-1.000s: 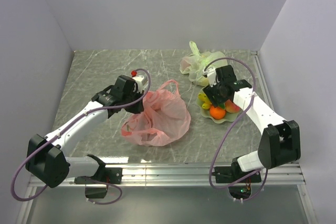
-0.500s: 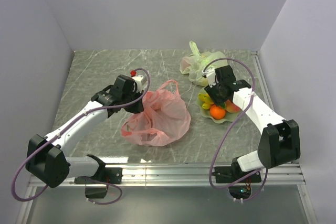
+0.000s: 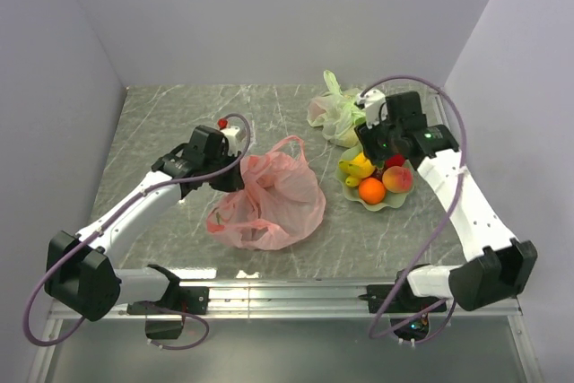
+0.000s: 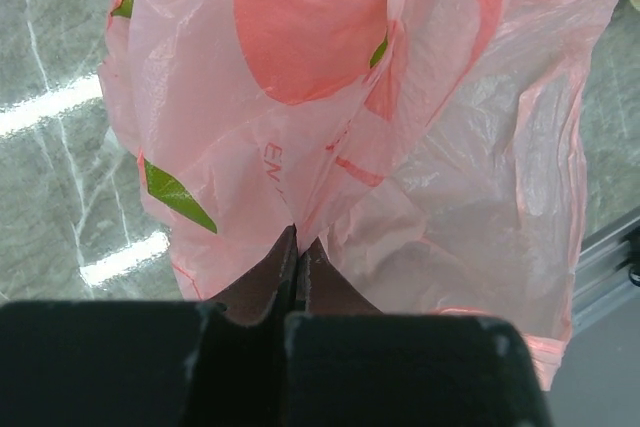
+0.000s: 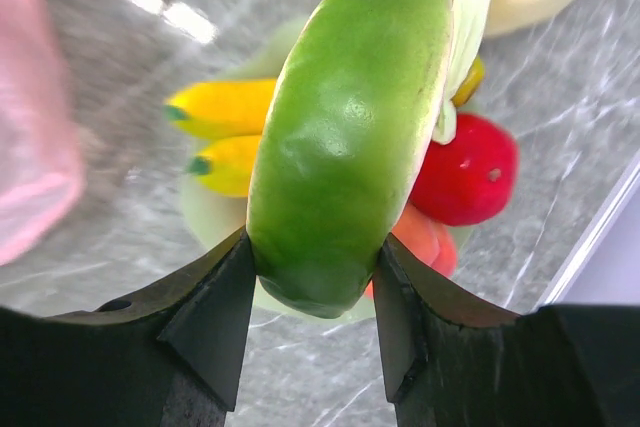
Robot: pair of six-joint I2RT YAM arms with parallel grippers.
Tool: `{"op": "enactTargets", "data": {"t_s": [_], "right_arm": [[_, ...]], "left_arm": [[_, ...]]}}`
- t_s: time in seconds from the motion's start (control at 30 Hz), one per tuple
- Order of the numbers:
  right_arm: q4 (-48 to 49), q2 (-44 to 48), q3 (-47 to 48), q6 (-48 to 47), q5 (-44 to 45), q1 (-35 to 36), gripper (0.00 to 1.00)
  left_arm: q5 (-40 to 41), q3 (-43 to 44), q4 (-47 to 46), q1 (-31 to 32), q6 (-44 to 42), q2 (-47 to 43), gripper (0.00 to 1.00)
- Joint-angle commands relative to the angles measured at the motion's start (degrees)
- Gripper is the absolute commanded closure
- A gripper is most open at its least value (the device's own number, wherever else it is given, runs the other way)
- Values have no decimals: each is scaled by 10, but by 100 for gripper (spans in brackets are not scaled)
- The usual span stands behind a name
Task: Place the fake fruits into the plastic bag and tie a complex knot
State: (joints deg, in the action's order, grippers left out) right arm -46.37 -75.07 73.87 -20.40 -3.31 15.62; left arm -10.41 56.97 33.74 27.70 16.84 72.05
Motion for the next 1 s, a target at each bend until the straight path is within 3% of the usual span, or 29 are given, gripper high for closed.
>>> {"op": "enactTargets", "data": {"t_s": [0.0, 0.13, 0.27, 0.57, 0.83, 0.97], "right_arm": [[-60, 48, 64, 12, -71, 1, 78], [-129, 60, 108, 3, -259, 6, 79], [-173, 50, 106, -12, -318, 51, 81], [-120, -4, 42, 17, -300, 206, 84], [-66, -155, 106, 94, -267, 232, 87], [42, -168, 90, 175, -190, 251, 81]], "left_arm": [[-65, 13, -5, -22, 14, -3, 99], [-137, 12, -12, -43, 19, 0, 99], [-184, 15, -17, -53, 20, 4, 99], [-260, 17, -23, -70, 26, 8, 99], [-325, 10, -31, -84, 22, 26, 100], [-355, 4, -41, -93, 28, 41, 100]]}}
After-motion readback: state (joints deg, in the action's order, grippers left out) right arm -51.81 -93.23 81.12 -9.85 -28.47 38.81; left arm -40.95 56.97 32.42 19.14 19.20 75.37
